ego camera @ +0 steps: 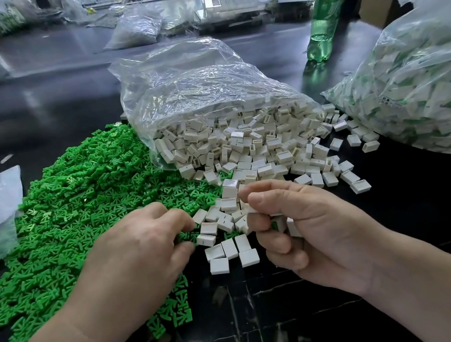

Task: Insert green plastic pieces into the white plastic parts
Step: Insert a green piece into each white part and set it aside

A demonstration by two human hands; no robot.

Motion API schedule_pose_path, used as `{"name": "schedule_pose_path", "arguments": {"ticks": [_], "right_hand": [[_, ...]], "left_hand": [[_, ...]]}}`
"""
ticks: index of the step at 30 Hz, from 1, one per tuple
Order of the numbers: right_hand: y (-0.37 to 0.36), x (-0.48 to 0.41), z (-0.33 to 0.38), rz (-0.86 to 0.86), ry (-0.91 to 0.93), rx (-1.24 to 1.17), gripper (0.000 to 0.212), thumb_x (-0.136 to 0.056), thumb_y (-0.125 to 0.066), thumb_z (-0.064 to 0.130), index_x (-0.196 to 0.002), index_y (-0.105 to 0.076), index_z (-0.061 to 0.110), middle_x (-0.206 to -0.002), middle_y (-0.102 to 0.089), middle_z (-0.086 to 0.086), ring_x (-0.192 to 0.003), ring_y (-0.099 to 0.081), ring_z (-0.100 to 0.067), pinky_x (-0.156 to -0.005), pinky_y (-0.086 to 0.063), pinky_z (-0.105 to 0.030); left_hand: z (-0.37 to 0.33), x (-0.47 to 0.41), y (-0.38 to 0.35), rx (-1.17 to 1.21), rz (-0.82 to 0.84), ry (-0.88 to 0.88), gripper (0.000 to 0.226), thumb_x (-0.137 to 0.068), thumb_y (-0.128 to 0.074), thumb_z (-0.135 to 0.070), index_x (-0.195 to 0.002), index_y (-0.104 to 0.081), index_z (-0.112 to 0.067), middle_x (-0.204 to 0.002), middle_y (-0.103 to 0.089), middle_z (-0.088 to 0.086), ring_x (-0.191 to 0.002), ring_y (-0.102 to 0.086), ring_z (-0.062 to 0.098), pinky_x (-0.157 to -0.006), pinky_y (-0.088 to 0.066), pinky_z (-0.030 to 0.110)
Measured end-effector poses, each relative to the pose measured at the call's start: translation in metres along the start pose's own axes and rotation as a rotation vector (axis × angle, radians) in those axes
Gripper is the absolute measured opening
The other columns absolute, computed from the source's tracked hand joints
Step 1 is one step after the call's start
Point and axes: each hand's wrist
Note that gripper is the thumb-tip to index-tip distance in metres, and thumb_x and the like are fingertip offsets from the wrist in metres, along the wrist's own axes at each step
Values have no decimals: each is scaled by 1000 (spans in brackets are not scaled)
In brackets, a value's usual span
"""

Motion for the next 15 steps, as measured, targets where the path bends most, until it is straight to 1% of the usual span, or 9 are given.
{"name": "schedule_pose_path", "arguments": {"ticks": [2, 4, 5, 6, 8, 9, 11, 15], "right_hand": [[0, -1, 0, -3, 7, 8, 28, -75, -79, 10, -101, -68, 11, -71, -59, -5, -46, -48, -12, -34, -34, -20], [1, -1, 0, -14, 3, 23, 34, -74, -74, 8, -107, -68, 8, -73, -60, -6, -48, -48, -12, -35, -35, -21], [1, 0, 0, -12, -4, 29, 33, -75, -73, 8, -108, -68, 7, -74, -60, -6, -49, -48, -12, -36, -35, -21], [1, 0, 1, -3, -10, 41, 28, -78, -72, 10, -106, -68, 7, -75, -60, -6, -49, -48, -12, -36, -35, -21], [1, 2, 0, 29, -17, 76, 14, -87, -72, 20, -95, -67, 9, -75, -59, -4, -50, -48, -10, -37, -36, -20], [1, 2, 0, 35, -20, 87, 15, -90, -71, 25, -91, -66, 12, -75, -58, -2, -50, -47, -9, -37, -36, -19], [0, 2, 0, 16, -24, 81, 20, -86, -70, 32, -91, -63, 13, -73, -57, -1, -49, -46, -9, -37, -35, -18], [-1, 2, 1, -5, -7, 66, 21, -82, -70, 31, -87, -60, 13, -72, -58, -1, -49, -46, -9, -37, -35, -18]], "left_hand": [[-1, 0, 0, -28, -37, 10, 35, -86, -53, -53, -117, -58, -38, -95, -55, -19, -87, -55, 7, -73, -48, 28], [1, -2, -1, -103, -68, 61, 45, -85, -53, -56, -124, -58, -33, -102, -58, -11, -93, -57, 14, -81, -47, 34], [2, -3, -1, -130, -70, 85, 45, -87, -52, -57, -124, -59, -33, -104, -58, -9, -95, -57, 15, -83, -46, 36], [3, -4, -2, -133, -72, 87, 41, -88, -52, -56, -121, -62, -33, -103, -58, -8, -95, -56, 15, -84, -45, 36], [3, -6, -4, -103, -89, 50, 28, -90, -56, -49, -108, -69, -33, -95, -58, -9, -88, -56, 15, -79, -44, 36], [2, -6, -5, -90, -104, 31, 23, -90, -58, -46, -102, -71, -32, -90, -58, -10, -84, -56, 15, -77, -44, 35], [2, -7, -6, -64, -117, 21, 16, -90, -60, -43, -94, -71, -32, -85, -57, -12, -80, -56, 14, -76, -47, 35], [5, -7, -7, -52, -134, 6, 10, -88, -64, -38, -86, -69, -30, -79, -56, -13, -75, -57, 14, -74, -49, 38]]}}
Point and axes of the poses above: each hand's wrist, its own x-axis away from the middle knuckle, its own y-axis out of the back of the hand, z = x × y
